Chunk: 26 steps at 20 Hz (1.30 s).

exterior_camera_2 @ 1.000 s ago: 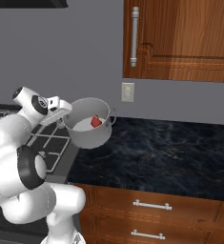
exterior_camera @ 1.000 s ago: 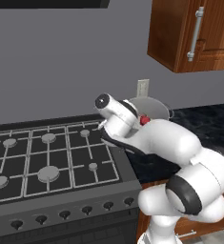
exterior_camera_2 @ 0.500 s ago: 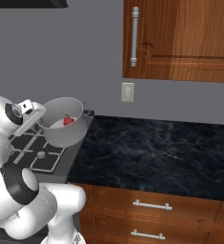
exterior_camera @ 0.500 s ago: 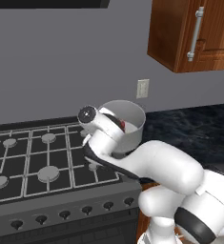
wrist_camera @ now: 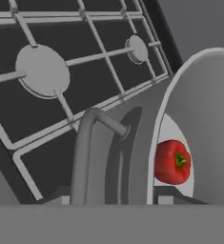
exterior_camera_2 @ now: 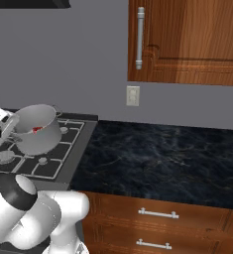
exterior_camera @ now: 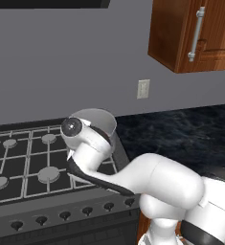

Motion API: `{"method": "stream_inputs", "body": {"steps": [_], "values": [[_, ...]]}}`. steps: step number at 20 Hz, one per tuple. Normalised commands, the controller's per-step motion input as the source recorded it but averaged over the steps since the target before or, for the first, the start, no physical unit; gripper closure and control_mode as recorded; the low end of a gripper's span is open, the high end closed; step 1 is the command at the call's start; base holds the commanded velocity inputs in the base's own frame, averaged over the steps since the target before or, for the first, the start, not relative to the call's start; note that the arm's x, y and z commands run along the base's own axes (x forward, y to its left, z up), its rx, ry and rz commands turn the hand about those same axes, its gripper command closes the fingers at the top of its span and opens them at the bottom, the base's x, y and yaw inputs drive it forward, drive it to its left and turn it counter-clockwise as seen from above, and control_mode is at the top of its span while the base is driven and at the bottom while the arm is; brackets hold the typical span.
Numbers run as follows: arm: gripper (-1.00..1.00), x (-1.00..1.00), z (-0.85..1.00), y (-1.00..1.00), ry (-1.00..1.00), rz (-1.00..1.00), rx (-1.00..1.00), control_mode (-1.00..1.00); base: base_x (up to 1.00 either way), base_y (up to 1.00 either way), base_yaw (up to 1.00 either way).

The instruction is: Turn on the sink faucet. Then move the bell pepper from the counter to the sink. Turn off the sink. Move the vegetable from the sink to the pot next to the stove. Finally move the pot to the front center burner.

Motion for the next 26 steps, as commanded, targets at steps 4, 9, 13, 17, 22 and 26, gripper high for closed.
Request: {"method": "stream_inputs", "body": {"steps": [4, 9, 13, 17, 22, 26], "values": [[1.0, -0.5, 0.0, 0.91, 0.08, 0.36, -0.1, -1.0, 0.0, 0.0, 0.0], [1.0, -0.49, -0.01, 0.82, 0.06, 0.35, -0.1, -1.0, 0.0, 0.0, 0.0], [1.0, -0.16, -0.2, 0.21, 0.0, 0.19, -0.04, -1.0, 0.0, 0.0, 0.0], [1.0, 0.0, -0.27, 0.02, -0.01, 0.12, -0.02, -1.0, 0.0, 0.0, 0.0], [1.0, 0.0, -0.32, 0.02, -0.01, 0.08, 0.0, -1.0, 0.0, 0.0, 0.0], [1.0, 0.0, -0.3, 0.16, 0.0, 0.06, 0.01, -1.0, 0.0, 0.0, 0.0]]}}
